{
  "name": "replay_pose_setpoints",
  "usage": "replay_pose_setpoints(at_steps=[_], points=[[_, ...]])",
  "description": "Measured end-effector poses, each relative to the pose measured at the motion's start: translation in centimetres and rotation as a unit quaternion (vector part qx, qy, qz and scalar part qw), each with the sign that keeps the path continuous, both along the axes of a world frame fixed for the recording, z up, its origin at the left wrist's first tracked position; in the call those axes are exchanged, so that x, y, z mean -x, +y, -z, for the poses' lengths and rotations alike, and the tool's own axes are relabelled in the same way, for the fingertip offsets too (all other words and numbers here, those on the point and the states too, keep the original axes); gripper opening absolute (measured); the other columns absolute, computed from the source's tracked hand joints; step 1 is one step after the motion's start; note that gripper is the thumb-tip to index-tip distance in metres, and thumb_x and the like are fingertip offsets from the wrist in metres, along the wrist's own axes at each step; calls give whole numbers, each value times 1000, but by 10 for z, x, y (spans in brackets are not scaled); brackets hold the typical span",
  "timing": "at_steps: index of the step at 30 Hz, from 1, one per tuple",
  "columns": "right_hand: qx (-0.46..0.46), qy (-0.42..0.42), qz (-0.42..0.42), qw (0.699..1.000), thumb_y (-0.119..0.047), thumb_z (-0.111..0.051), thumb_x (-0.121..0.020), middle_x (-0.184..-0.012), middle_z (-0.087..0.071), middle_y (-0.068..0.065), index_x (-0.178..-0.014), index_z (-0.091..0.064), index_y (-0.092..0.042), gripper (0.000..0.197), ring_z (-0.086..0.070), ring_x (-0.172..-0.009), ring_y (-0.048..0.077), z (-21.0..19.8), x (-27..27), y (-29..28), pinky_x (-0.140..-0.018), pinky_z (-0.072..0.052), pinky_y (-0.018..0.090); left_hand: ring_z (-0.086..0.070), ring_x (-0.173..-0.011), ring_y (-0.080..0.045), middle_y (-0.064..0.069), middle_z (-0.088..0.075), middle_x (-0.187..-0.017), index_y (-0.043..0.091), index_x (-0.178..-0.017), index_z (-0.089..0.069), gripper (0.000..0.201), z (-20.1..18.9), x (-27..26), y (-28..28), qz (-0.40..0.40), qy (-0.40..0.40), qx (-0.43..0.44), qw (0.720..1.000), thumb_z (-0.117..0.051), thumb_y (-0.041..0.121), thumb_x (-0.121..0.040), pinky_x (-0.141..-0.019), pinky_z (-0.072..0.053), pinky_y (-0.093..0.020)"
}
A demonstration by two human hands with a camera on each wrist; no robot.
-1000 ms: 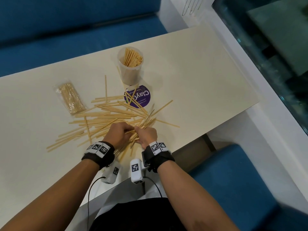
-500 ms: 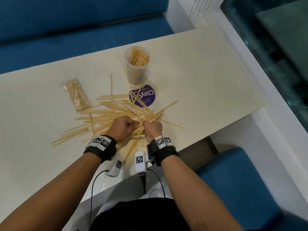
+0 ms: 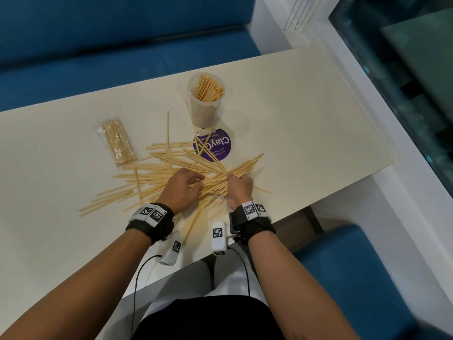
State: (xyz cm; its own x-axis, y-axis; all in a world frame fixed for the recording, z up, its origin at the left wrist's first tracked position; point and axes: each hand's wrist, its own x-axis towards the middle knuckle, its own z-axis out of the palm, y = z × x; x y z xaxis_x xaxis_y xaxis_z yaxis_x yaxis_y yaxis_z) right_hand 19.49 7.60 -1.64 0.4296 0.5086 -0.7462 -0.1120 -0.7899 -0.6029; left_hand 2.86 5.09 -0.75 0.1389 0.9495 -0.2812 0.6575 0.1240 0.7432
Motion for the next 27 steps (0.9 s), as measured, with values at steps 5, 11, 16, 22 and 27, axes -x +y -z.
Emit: replay_pose_setpoints(at_steps=[5,11,16,22,27], points=[[-40,-11,-17,999,-24,-56,-106,-154,-47,16,-154,-36,-2,57,-48,-138,37,-12,-15,7,-104,-44,39,-53,-128,-24,-9,-54,-145,15,-145,-52,43,-11,-6,7,-6,-14,-12,1000,-49,33,-106,-109,-41,-44],[-56,-20,-20,998,-26,-57,-105,-145,-58,13,-147,-47,-3,48,-58,-128,35,-6,-5,12,-106,-50,45,-62,-119,-22,-3,-68,-131,20,-147,-53,44,-4,-25,21,83,-12,-27,996,-53,29,-104,-100,-48,-36],[-58,10,5,998,-29,-58,-102,-139,-63,12,-145,-50,-8,48,-63,-124,35,10,5,18,-104,-54,51,-65,-95,-22,-5,-71,-108,14,-132,-68,32,5,-31,23,58,-18,-53,997,-59,21,-101,-88,-52,-36],[-114,87,56,988,-24,-52,-106,-114,-73,4,-130,-61,-18,26,-72,-104,25,12,14,21,-94,-60,46,-65,-90,-22,-6,-71,-101,11,-125,-72,28,12,-33,26,49,-29,-79,995,-61,13,-99,-84,-51,-33],[-116,50,20,992,-40,-49,-104,-113,-74,6,-115,-63,-20,27,-72,-102,27,13,21,25,-94,-60,49,-62,-89,-13,-2,-71,-103,13,-124,-73,28,12,-35,28,36,-43,-75,996,-61,10,-99,-83,-43,-11]])
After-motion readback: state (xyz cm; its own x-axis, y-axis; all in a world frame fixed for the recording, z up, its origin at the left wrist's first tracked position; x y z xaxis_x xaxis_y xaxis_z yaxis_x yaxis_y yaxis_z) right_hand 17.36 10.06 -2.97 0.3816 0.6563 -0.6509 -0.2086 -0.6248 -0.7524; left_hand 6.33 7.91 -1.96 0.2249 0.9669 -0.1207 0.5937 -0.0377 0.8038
